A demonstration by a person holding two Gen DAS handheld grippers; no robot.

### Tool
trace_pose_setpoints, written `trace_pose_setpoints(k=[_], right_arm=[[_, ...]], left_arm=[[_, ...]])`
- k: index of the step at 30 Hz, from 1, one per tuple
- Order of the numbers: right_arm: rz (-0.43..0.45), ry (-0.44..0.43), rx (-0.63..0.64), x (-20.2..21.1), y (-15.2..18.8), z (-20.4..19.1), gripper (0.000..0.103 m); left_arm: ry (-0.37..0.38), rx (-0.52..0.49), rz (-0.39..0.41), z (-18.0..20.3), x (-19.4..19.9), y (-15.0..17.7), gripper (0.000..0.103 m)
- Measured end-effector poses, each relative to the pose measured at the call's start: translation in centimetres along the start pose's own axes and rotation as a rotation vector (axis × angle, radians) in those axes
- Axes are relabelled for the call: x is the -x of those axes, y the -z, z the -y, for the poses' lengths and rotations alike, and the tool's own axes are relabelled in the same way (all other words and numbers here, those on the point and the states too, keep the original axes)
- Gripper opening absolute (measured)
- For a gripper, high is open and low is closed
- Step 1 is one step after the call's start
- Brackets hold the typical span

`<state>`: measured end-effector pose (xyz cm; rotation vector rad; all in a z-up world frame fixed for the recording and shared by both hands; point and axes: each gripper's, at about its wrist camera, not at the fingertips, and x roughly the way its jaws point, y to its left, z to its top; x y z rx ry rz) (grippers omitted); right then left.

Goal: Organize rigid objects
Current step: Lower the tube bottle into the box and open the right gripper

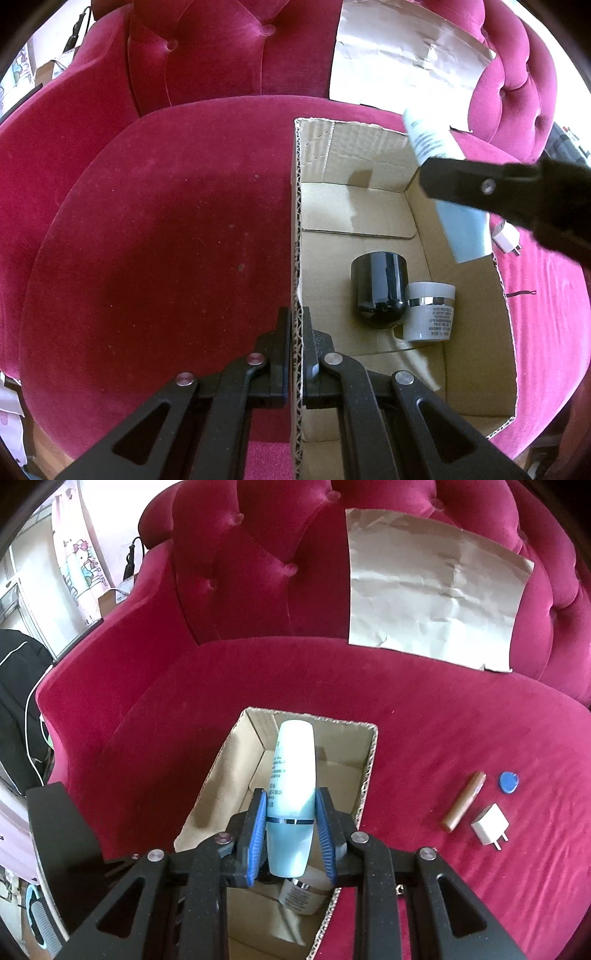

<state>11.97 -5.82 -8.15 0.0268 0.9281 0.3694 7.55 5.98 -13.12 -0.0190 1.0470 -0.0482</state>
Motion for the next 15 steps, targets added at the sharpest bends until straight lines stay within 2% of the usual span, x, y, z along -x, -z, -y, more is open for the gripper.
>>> trace_pose_setpoints(k=[6, 15], right_arm=[[-0.028, -0.004, 0.009, -1.07, 0.28, -0.26, 0.028], [-0.023, 0.012, 0.021, -1.07, 0.31, -0.36, 0.029]], left_arm=[[0.000, -0.001, 0.001, 0.05, 0.03, -0.03, 0.003], [-0.001, -0.005, 0.003, 0.09, 0.07, 0.12, 0.003]])
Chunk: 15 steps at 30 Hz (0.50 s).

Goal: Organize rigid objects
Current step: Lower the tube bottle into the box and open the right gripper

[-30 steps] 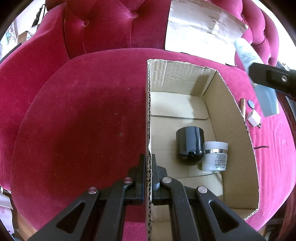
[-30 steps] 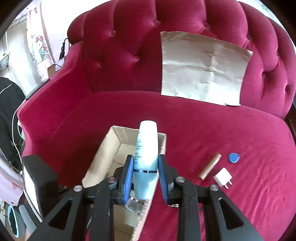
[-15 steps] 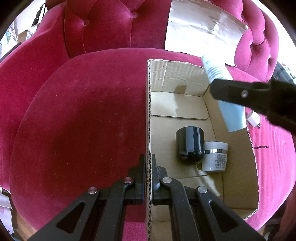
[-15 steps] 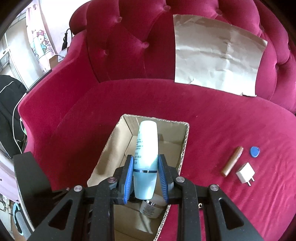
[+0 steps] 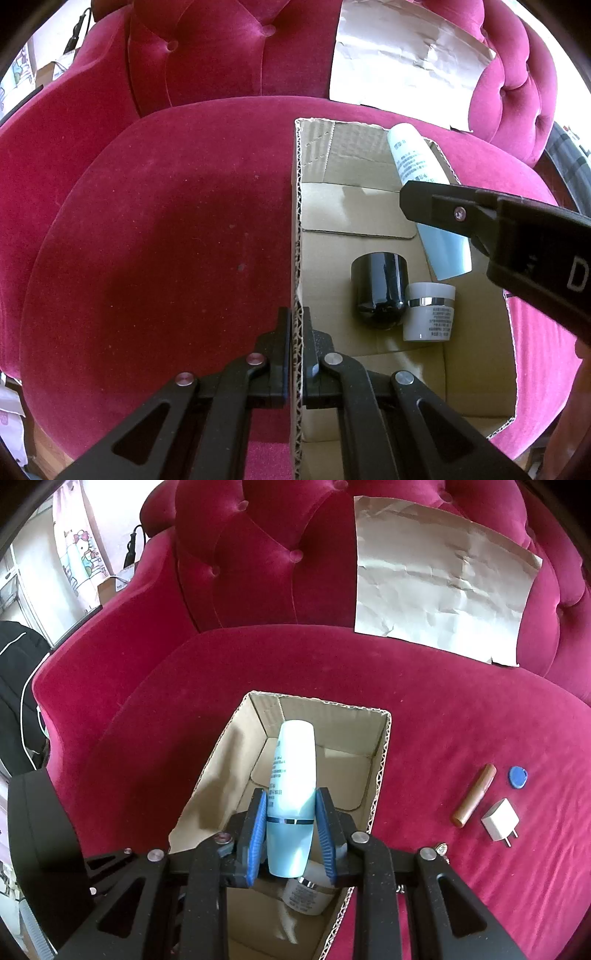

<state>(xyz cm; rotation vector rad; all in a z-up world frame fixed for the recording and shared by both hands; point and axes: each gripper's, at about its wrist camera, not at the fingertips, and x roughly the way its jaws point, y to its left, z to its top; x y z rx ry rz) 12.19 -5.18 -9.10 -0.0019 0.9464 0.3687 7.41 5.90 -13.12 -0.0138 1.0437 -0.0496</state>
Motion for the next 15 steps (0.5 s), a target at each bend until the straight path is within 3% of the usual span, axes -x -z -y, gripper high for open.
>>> trace_pose_setpoints(k=[3, 5, 9, 11, 15], right_arm=[[0.012, 0.022, 0.007, 0.3, 0.0, -0.2, 0.033], [0.020, 0.041, 0.017, 0.5, 0.0, -0.2, 0.046], [0.036, 0.080, 0.029, 0.9, -0.2, 0.0, 0.062], [0.043, 0.098, 0.035, 1.1, -0.3, 0.1, 0.086], [0.049, 0.124, 0.026, 1.2, -0.6, 0.8, 0.098]], left_arm=[[0.000, -0.002, -0.001, 0.0, 0.0, 0.0, 0.003], [0.001, -0.003, -0.001, 0.0, 0.0, 0.0, 0.003], [0.003, -0.005, -0.001, -0.1, 0.1, 0.0, 0.003], [0.008, 0.003, 0.002, -0.2, 0.1, -0.1, 0.003], [0.006, 0.005, 0.001, -0.4, 0.1, -0.1, 0.003]])
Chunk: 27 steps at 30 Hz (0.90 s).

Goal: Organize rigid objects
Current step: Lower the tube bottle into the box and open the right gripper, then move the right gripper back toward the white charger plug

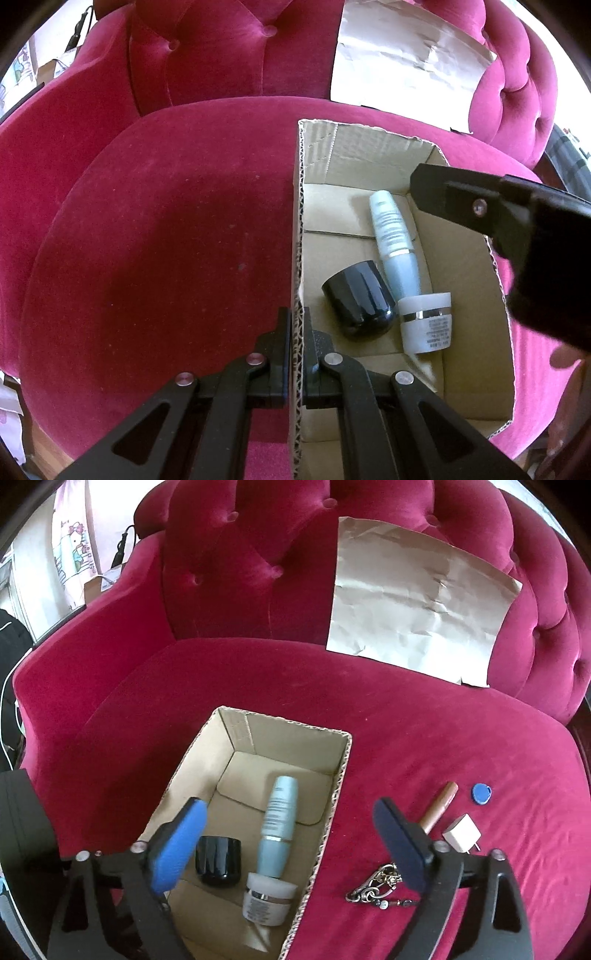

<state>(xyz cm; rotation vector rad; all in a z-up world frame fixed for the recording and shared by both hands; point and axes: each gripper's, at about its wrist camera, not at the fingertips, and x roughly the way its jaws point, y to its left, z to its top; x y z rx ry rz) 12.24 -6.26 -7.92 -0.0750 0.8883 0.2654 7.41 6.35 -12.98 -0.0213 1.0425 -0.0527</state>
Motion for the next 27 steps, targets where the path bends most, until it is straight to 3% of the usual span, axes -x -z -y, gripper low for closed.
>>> trace_pose_setpoints(k=[10, 27], right_arm=[[0.014, 0.058, 0.001, 0.8, 0.0, 1.5, 0.103], [0.031, 0.166, -0.105, 2.4, -0.1, 8.5, 0.103]], left_arm=[[-0.006, -0.005, 0.001, 0.2, -0.1, 0.1, 0.003], [-0.014, -0.011, 0.000, 0.4, -0.2, 0.1, 0.003]])
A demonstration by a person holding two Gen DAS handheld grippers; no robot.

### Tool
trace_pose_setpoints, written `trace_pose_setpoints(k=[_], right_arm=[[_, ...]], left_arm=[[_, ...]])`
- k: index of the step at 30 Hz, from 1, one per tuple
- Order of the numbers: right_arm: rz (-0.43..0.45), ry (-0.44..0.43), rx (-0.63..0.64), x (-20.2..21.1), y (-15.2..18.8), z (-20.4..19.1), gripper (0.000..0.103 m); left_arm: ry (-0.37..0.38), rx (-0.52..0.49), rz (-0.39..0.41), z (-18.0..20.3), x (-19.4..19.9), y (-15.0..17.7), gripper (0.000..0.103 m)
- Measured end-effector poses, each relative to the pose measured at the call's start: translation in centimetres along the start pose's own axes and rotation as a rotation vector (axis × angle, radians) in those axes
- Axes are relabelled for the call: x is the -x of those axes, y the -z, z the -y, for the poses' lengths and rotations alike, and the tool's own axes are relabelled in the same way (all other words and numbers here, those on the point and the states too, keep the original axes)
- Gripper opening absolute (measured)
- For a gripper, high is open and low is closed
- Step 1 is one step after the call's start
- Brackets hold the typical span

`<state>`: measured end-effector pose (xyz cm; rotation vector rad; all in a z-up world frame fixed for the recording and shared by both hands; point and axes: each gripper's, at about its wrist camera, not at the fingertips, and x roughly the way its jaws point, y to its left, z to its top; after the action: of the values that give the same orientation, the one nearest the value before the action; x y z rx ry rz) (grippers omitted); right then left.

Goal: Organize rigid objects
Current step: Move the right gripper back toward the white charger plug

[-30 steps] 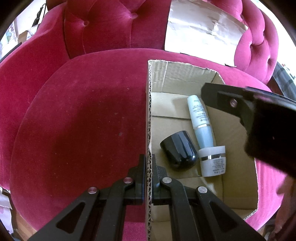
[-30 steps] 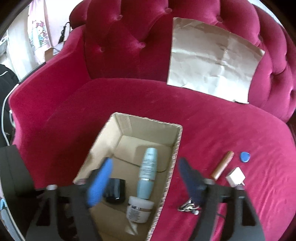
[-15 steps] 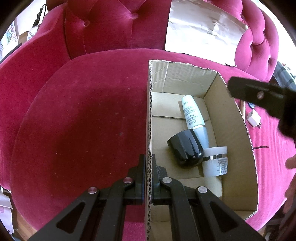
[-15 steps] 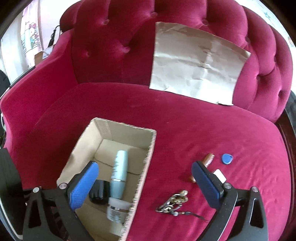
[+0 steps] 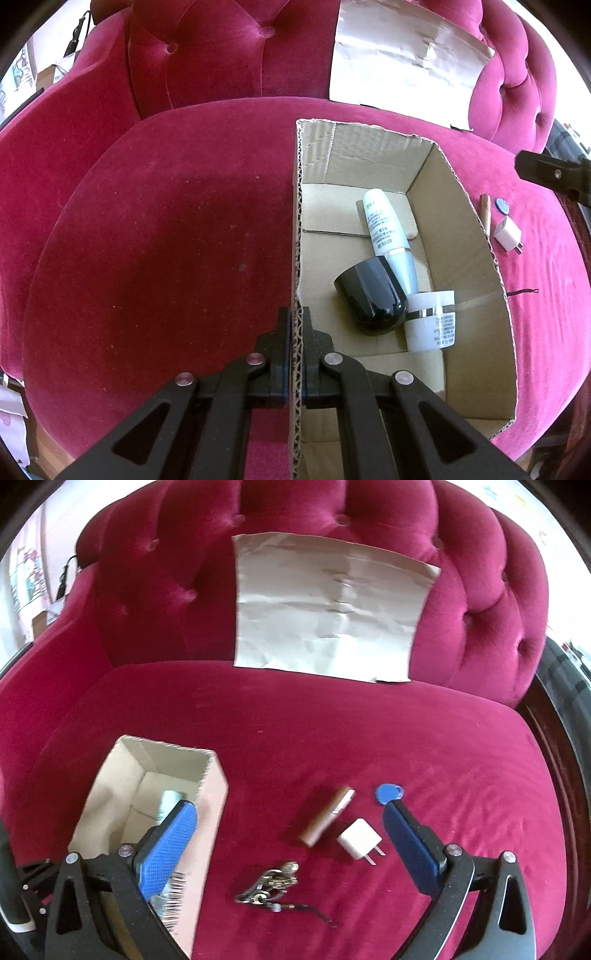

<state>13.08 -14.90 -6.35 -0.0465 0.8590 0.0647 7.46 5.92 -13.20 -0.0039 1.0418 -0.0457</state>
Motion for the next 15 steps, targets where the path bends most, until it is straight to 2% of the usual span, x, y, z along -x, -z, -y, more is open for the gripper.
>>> trace_pose_setpoints(k=[15], right_arm=[[-0.044, 0.078, -0.077, -1.5, 1.2, 5.0, 0.103]], left_arm=[[-0.002, -0.002, 0.000, 0.0, 0.0, 0.0, 0.003]])
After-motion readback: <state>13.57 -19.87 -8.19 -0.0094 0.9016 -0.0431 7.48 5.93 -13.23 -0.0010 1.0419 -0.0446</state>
